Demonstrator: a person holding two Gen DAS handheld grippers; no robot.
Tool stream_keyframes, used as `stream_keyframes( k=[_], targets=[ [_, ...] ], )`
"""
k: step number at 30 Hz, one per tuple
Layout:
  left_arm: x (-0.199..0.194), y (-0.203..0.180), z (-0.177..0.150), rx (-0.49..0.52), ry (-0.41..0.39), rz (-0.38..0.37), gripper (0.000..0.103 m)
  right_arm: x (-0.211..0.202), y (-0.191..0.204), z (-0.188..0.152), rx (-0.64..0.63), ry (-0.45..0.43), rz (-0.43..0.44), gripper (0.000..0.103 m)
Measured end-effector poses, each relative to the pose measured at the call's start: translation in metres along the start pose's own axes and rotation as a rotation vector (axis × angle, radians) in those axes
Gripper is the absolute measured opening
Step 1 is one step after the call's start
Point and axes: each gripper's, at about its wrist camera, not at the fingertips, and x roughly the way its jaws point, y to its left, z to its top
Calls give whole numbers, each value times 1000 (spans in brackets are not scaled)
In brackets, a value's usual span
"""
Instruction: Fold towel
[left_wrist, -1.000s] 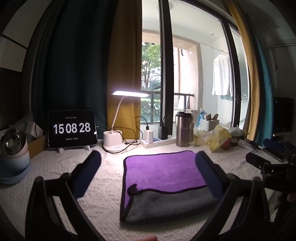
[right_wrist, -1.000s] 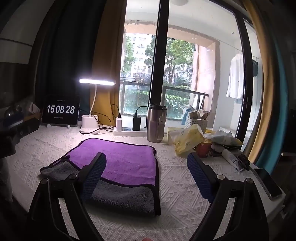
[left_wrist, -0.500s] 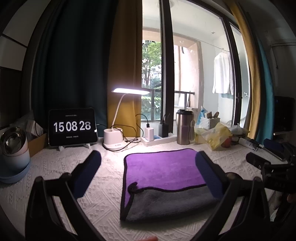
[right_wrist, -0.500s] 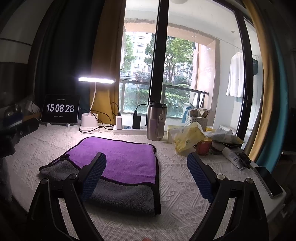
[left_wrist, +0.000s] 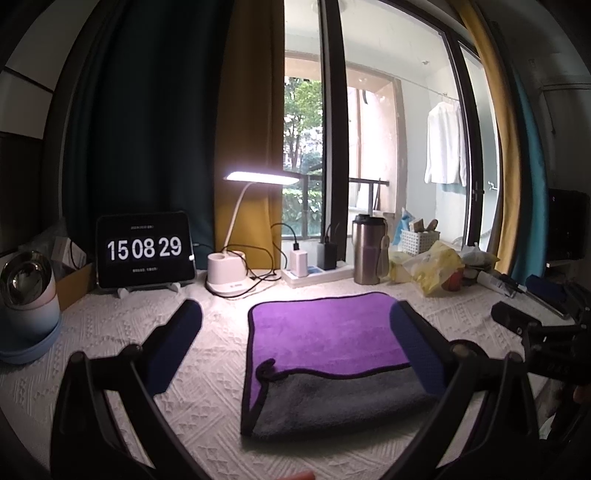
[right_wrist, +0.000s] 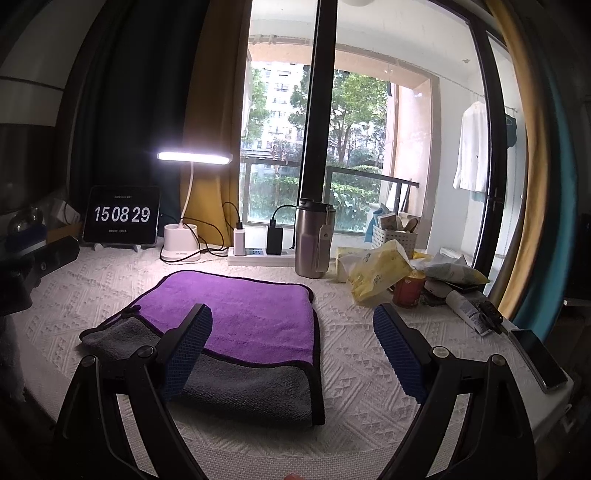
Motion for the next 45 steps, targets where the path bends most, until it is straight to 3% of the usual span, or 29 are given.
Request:
stream_keyframes(
  k=[28,38,45],
  targets=[
    [8,2,-5,-1,55,-2,102,3,-1,-2,18,18,9,91],
    [38,6,-14,-8,185,-12,102,17,-8,-6,51,70,23,91],
    [70,11,-24,-31,308,-63,102,36,-18,-14,74,159,35,91]
  ],
)
